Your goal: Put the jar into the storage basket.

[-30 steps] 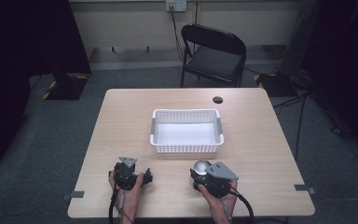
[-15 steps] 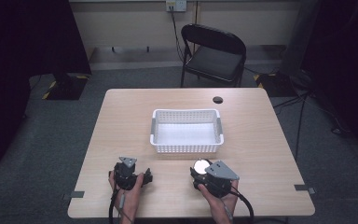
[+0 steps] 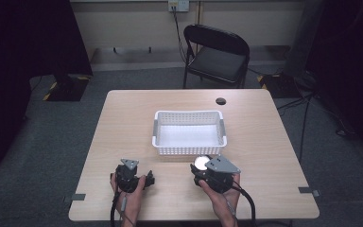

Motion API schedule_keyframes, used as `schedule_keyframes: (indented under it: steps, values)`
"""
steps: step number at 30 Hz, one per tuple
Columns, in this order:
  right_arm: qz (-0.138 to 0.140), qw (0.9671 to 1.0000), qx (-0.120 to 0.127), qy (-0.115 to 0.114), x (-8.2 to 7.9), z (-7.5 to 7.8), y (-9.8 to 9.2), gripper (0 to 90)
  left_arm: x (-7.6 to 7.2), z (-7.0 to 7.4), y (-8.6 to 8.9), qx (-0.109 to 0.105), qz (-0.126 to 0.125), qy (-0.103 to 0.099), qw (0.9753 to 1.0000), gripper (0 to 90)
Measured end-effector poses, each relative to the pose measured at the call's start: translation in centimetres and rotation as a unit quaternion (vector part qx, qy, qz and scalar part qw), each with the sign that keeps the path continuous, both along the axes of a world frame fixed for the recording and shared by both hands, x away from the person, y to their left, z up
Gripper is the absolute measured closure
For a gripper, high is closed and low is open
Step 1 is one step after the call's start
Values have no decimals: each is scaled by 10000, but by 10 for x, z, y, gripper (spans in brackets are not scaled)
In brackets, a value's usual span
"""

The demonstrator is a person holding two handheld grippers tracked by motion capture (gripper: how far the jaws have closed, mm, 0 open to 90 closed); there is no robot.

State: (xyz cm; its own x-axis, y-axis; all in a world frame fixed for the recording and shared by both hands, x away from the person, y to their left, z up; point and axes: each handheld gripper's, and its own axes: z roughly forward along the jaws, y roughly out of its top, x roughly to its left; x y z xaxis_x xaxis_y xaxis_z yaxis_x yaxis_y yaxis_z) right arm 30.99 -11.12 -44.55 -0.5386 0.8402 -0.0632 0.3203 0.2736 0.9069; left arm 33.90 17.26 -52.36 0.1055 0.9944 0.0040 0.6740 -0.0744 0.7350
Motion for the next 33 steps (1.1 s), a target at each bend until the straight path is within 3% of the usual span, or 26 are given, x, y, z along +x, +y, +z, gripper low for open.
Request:
schedule_keyframes:
  steps: [18, 33]
  values:
    - [108, 9999, 93, 70, 16, 22, 2, 397, 0, 0, 0, 1, -1, 2, 10000, 4]
    - [257, 9996, 115, 31, 42, 56, 3, 397, 0, 0, 0, 0, -1, -1, 10000, 4]
